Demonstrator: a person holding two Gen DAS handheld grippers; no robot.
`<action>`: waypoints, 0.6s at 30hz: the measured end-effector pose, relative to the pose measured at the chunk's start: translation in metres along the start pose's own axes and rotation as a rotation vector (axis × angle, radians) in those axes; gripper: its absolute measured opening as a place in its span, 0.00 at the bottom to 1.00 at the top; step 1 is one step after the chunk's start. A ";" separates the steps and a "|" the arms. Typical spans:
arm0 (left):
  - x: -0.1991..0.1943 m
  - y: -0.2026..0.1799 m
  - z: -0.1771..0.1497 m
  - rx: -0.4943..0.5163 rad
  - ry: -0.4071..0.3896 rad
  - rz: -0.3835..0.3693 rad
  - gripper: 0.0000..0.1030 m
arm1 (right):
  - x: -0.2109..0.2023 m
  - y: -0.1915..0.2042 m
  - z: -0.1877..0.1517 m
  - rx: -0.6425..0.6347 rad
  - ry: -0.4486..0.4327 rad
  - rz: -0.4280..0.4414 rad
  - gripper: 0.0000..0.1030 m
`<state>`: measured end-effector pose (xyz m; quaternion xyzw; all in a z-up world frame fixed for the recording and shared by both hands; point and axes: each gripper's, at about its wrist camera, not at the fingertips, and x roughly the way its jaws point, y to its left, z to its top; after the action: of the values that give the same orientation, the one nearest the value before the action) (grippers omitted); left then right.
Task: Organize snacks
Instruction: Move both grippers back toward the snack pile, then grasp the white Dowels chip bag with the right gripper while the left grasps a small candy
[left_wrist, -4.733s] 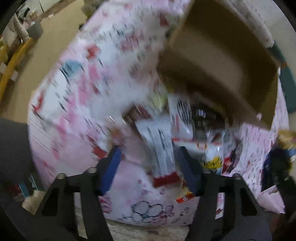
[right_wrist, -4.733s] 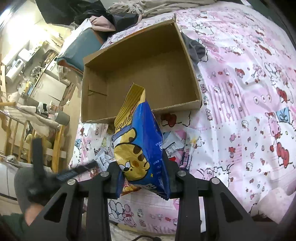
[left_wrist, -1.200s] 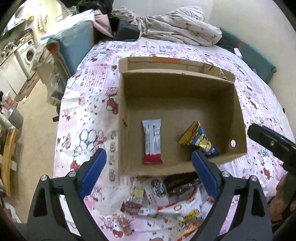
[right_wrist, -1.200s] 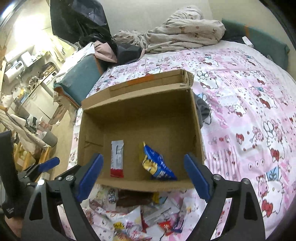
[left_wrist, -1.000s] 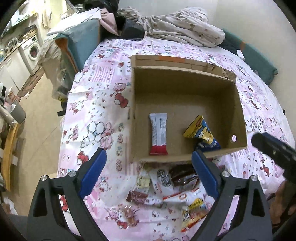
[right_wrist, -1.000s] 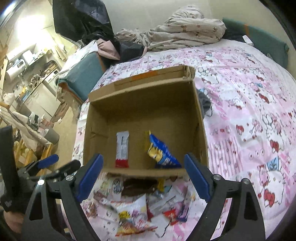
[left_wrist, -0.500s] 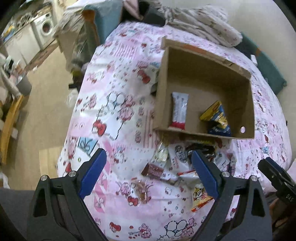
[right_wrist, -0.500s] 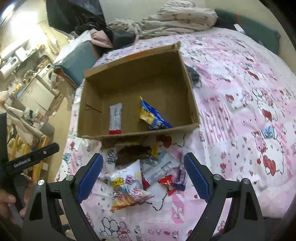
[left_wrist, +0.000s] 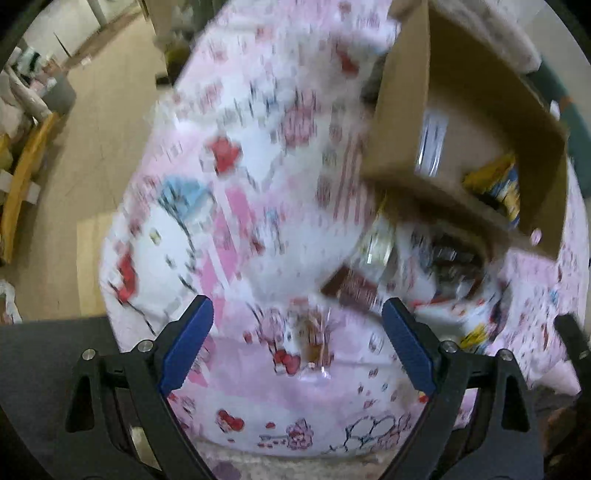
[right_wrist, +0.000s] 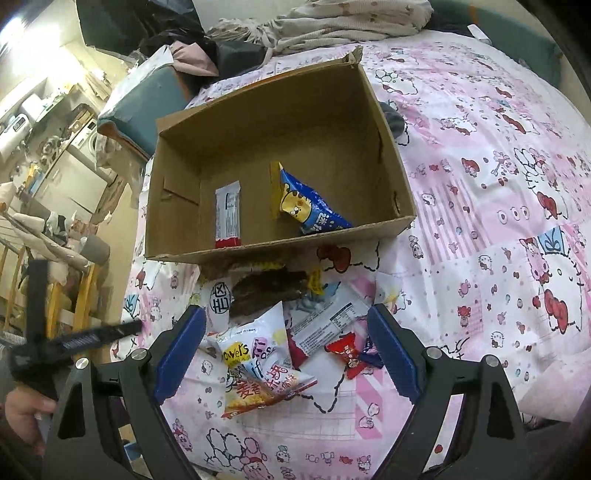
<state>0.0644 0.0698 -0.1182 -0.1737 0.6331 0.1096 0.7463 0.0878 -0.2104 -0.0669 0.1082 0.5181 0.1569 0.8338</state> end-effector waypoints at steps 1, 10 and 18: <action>0.011 -0.002 -0.004 0.006 0.028 0.008 0.71 | 0.000 -0.001 0.000 0.003 0.001 0.001 0.88; 0.057 -0.023 -0.019 0.094 0.120 0.054 0.30 | 0.002 -0.005 0.003 0.026 0.004 0.007 0.88; 0.045 -0.012 -0.027 0.077 0.122 0.052 0.13 | 0.005 -0.011 0.003 0.053 0.018 0.020 0.88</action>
<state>0.0529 0.0454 -0.1648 -0.1346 0.6855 0.0937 0.7093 0.0943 -0.2194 -0.0733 0.1339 0.5285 0.1525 0.8243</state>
